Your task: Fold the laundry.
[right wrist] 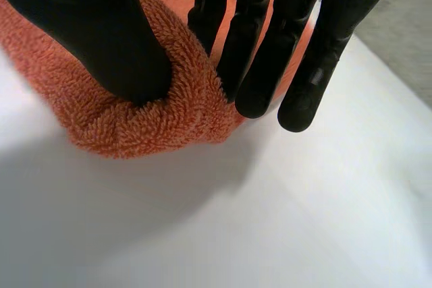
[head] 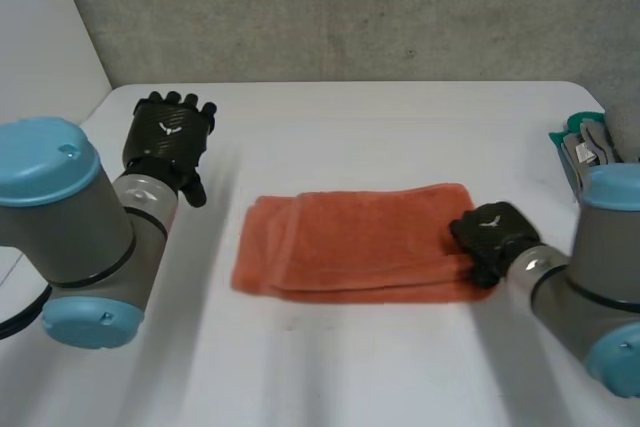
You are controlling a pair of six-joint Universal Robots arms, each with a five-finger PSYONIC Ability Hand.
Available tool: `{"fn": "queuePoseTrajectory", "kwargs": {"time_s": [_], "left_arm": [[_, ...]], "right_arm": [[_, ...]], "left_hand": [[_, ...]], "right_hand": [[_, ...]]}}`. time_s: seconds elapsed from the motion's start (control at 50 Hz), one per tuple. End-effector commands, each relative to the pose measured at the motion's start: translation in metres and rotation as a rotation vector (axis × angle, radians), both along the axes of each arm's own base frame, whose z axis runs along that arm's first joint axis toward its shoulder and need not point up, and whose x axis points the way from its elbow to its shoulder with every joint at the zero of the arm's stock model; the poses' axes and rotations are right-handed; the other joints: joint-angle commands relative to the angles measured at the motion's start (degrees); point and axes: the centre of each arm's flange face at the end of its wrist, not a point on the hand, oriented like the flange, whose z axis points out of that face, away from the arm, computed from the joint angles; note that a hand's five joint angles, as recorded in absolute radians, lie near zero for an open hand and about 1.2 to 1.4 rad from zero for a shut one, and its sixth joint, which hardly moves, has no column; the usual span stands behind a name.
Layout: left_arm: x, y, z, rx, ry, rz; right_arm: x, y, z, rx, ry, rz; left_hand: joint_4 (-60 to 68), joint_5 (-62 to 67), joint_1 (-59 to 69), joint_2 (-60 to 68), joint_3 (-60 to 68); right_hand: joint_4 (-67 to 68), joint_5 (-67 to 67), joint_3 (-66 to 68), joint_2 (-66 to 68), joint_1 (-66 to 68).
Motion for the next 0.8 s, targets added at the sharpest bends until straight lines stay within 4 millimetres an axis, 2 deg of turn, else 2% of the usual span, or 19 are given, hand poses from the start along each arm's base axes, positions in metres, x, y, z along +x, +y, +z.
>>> {"fn": "queuePoseTrajectory", "kwargs": {"time_s": [0.02,0.04,0.12,0.14,0.2,0.22,0.28,0.3,0.36,0.38,0.44,0.46,0.52,0.54,0.6,0.62,0.7,0.8], "left_arm": [[0.002,0.003,0.002,-0.003,0.001,-0.004],[0.001,0.003,0.002,-0.003,0.001,-0.006],[-0.001,0.002,0.006,-0.015,0.01,-0.007],[-0.001,0.001,0.007,-0.018,0.011,-0.007],[-0.002,0.0,0.01,-0.027,0.017,-0.007],[-0.003,0.0,0.011,-0.03,0.019,-0.01],[-0.003,-0.001,0.012,-0.036,0.023,-0.009],[-0.003,-0.001,0.013,-0.037,0.024,-0.009],[-0.003,-0.001,0.013,-0.036,0.028,-0.009],[-0.003,-0.001,0.013,-0.036,0.03,-0.009],[-0.003,-0.001,0.011,-0.029,0.035,-0.008],[-0.003,-0.001,0.012,-0.03,0.037,-0.008],[-0.005,0.001,0.011,-0.024,0.05,-0.016],[-0.007,0.002,0.012,-0.024,0.056,-0.02],[-0.017,0.009,0.013,-0.022,0.079,-0.055],[-0.021,0.011,0.014,-0.023,0.088,-0.066],[-0.037,0.024,0.014,-0.006,0.135,-0.121],[-0.068,0.053,0.0,0.069,0.179,-0.235]], "right_arm": [[-0.009,-0.01,0.028,-0.149,0.115,0.029],[-0.006,-0.01,0.032,-0.168,0.119,0.043],[0.036,0.003,0.058,-0.281,0.095,0.173],[0.058,0.014,0.07,-0.327,0.068,0.242],[0.092,0.034,0.078,-0.366,0.029,0.359],[0.113,0.047,0.072,-0.365,0.01,0.443],[0.142,0.07,0.062,-0.349,-0.018,0.577],[0.159,0.083,0.057,-0.343,-0.037,0.646],[0.175,0.101,0.045,-0.314,-0.047,0.727],[0.181,0.107,0.037,-0.29,-0.044,0.745],[0.183,0.103,0.029,-0.254,-0.037,0.699],[0.18,0.096,0.031,-0.246,-0.041,0.621],[0.174,0.087,0.037,-0.222,-0.081,0.484],[0.168,0.081,0.043,-0.198,-0.132,0.395],[0.155,0.068,0.054,-0.144,-0.235,0.286],[0.138,0.052,0.061,-0.107,-0.301,0.205],[0.099,0.024,0.08,-0.064,-0.438,0.066],[0.083,0.014,0.077,0.023,-0.485,0.034]], "left_hand": [[-0.83,-1.8,-0.19,-0.67,-1.12],[-0.83,-1.8,-0.19,-0.67,-1.12],[-0.83,-1.8,-0.19,-0.67,-1.12],[-0.83,-1.8,-0.19,-0.67,-1.12],[-0.83,-1.8,-0.19,-0.67,-1.12],[-1.0,-1.96,-0.36,-0.84,-1.28],[-1.0,-1.96,-0.36,-0.84,-1.28],[-1.0,-1.96,-0.36,-0.84,-1.28],[-1.0,-1.96,-0.36,-0.84,-1.28],[-1.0,-1.96,-0.36,-0.84,-1.28],[-1.0,-1.96,-0.36,-0.84,-1.28],[-1.0,-1.96,-0.36,-0.84,-1.28],[-1.17,-2.13,-0.53,-1.01,-1.45],[-1.0,-1.97,-0.36,-0.84,-1.29],[-1.0,-1.96,-0.36,-0.84,-1.28],[-1.0,-1.96,-0.36,-0.84,-1.28],[-0.67,-1.63,-0.02,-0.5,-0.95],[-0.33,-1.29,0.31,-0.17,-0.61]], "right_hand": [[11.84,14.35,12.39,12.94,26.01],[11.84,14.35,12.39,12.94,26.01],[11.84,14.35,12.39,12.94,26.01],[11.84,14.35,12.39,12.94,26.01],[11.84,14.35,12.39,12.94,26.01],[11.84,14.35,12.39,12.94,26.01],[11.84,14.35,12.39,12.94,26.01],[11.84,14.35,12.39,12.94,26.01],[11.84,14.35,12.39,12.94,26.01],[-3.59,-1.08,-3.04,-2.49,10.58],[-42.49,-39.98,-41.94,-41.39,-28.32],[-56.92,-54.41,-56.37,-55.82,-42.76],[-58.16,-55.65,-57.61,-57.06,-43.99],[-58.16,-55.65,-57.61,-57.06,-43.99],[-58.16,-55.65,-57.61,-57.06,-43.99],[-58.16,-55.65,-57.61,-57.06,-43.99],[-58.16,-55.65,-57.61,-57.06,-43.99],[-58.16,-55.65,-57.61,-57.06,-43.99]]}}
